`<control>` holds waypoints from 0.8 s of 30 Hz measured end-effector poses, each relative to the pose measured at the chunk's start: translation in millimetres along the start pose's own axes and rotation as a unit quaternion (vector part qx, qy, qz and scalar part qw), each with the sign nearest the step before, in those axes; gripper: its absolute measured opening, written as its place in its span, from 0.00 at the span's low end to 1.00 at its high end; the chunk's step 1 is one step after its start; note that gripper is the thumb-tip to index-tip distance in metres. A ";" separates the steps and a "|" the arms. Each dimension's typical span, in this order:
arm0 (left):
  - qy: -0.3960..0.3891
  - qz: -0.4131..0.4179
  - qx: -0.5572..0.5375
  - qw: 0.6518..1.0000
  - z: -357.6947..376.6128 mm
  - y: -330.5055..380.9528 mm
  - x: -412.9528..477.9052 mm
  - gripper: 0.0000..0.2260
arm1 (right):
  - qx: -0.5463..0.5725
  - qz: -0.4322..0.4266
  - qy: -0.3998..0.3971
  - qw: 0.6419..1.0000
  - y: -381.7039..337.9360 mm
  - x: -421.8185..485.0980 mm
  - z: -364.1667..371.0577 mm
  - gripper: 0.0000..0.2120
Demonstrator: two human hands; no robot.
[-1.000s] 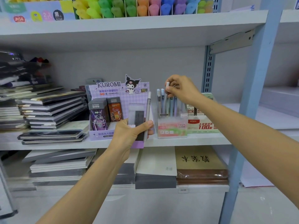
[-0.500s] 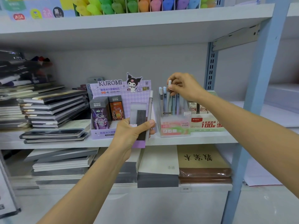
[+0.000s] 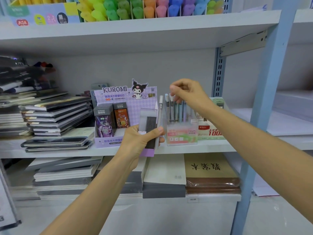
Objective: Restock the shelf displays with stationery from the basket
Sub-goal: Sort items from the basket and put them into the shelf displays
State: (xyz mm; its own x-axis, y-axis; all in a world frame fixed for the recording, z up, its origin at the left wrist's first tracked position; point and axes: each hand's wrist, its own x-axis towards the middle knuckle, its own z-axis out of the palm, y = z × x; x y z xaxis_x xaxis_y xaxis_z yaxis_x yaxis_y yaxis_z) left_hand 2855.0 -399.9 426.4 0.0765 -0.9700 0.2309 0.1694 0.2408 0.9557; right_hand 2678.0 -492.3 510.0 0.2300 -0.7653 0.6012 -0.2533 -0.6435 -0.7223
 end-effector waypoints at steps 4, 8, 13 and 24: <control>-0.015 -0.003 -0.014 1.000 11.4 0.2 -1.5 0.17 | 0.111 0.038 -0.118 0.986 -13.7 -22.1 3.6 0.12; -0.021 0.007 -0.010 1.000 15.6 -0.2 -2.4 0.12 | 0.127 0.048 -0.106 0.985 -17.9 -23.8 -2.7 0.08; -0.012 -0.003 -0.014 1.000 11.8 2.6 -0.9 0.10 | 0.136 0.036 -0.002 0.990 -20.8 -4.5 -32.9 0.06; -0.014 -0.024 -0.005 1.000 4.6 1.8 -1.7 0.06 | -0.094 -0.009 0.101 0.990 17.3 13.5 -20.4 0.06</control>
State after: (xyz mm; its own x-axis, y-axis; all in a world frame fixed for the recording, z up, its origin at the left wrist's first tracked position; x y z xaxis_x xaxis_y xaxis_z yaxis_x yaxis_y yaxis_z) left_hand 2850.6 -398.0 428.6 0.0406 -0.9811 0.1891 0.1816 0.1934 0.9642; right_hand 2657.6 -514.1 512.6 0.0476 -0.7291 0.6828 -0.4260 -0.6331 -0.6463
